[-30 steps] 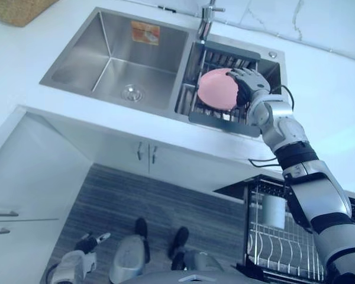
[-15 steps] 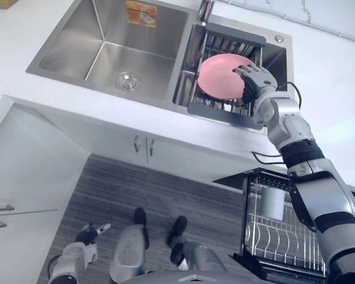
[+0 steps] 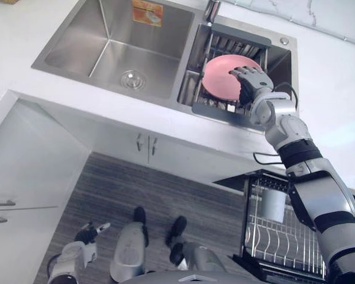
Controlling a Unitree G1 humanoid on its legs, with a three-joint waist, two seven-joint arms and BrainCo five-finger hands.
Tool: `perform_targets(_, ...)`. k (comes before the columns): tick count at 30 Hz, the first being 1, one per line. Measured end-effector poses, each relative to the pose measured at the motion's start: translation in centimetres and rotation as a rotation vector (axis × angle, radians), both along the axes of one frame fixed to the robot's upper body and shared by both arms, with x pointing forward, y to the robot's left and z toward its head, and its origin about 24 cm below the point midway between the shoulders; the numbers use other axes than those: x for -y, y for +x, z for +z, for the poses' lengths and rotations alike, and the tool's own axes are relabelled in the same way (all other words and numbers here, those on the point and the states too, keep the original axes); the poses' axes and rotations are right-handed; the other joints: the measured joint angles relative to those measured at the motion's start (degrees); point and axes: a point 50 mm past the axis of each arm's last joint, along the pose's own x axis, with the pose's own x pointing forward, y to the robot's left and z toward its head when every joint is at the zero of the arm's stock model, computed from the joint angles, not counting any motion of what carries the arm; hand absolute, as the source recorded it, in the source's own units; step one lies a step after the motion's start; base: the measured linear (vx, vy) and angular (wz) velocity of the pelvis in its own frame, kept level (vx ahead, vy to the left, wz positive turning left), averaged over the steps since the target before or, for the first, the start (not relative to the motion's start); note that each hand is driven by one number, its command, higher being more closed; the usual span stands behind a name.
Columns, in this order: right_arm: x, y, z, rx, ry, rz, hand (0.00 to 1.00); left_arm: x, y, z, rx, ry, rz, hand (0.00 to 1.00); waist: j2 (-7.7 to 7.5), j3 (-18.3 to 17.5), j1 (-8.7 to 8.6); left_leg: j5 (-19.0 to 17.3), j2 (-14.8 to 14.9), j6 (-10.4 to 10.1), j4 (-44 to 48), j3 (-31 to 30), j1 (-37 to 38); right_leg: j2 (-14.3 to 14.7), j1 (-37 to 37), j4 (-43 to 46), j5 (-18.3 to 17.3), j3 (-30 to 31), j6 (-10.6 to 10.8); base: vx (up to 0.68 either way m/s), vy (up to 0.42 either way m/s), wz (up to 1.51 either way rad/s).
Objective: Walk over to the sink, pick up the cup, carry it to the dishwasher, place the cup inside the dishwasher, then close the dishwasher door
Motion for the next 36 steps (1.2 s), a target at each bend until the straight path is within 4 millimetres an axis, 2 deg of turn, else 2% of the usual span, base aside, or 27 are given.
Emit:
perform_targets(4, 0.3, 0.1, -0.4, -0.016, 0.003, -0.014, 0.0, 0.0, 0.2, 0.2, 0.013, 0.006, -0.001, 0.0, -0.09, 1.47, 0.14, 0.37, -0.1, 0.3, -0.08, -0.17, 0.02, 0.0, -0.2, -0.06, 0.0, -0.13, 0.0, 0.03, 0.038, 0.02)
perform_targets(13, 0.5, 0.1, -0.1, 0.002, 0.015, -0.024, 0.0, 0.0, 0.3, 0.2, 0.019, 0.003, 0.0, 0.0, -0.41, 1.75, 0.15, 1.78, -0.64, 0.19, -1.93, -0.38, -0.45, -0.29, -1.03, -0.07, -0.01, -0.38, -0.01, 0.0, 0.034, 0.03)
perform_targets(14, 0.7, 0.2, -0.1, 0.015, 0.017, -0.028, 1.0, 0.0, 0.3, 0.2, 0.02, 0.004, 0.0, 0.0, -0.41, 1.75, 0.13, 1.85, -0.76, 0.19, -2.21, -0.34, -0.42, -0.41, -1.04, -0.07, -0.09, -0.42, -0.1, -0.04, 0.053, 0.01)
perform_targets(20, 1.0, 0.1, 0.3, 0.082, 0.02, -0.042, 1.0, -0.6, 0.4, 0.5, 0.028, 0.023, -0.003, 0.0, -1.19, 1.8, 0.03, 2.79, -0.92, 0.0, -3.89, 0.53, -0.42, -0.72, -1.81, 0.08, -0.08, -0.65, -0.14, 0.0, 0.051, 0.02)
perform_targets(29, 1.1, -0.1, 0.8, 0.22, -0.059, -0.056, 1.0, -0.6, 0.6, 0.7, 0.052, 0.031, -0.008, 0.0, -1.2, 1.79, -0.03, 3.48, -1.02, 0.29, -4.93, 1.11, 0.53, -0.76, -1.77, 0.12, -0.07, -0.39, -0.14, 0.03, 0.044, -0.01)
perform_targets(36, 1.1, -0.6, 0.6, 0.307, -0.056, -0.064, 1.0, -0.6, 0.7, 0.8, 0.06, 0.036, -0.008, 0.0, -1.24, 1.76, -0.28, 4.06, -1.22, 0.15, -6.1, 1.32, 1.33, -0.8, -1.72, 0.1, -0.07, -0.23, -0.14, 0.03, 0.041, -0.01)
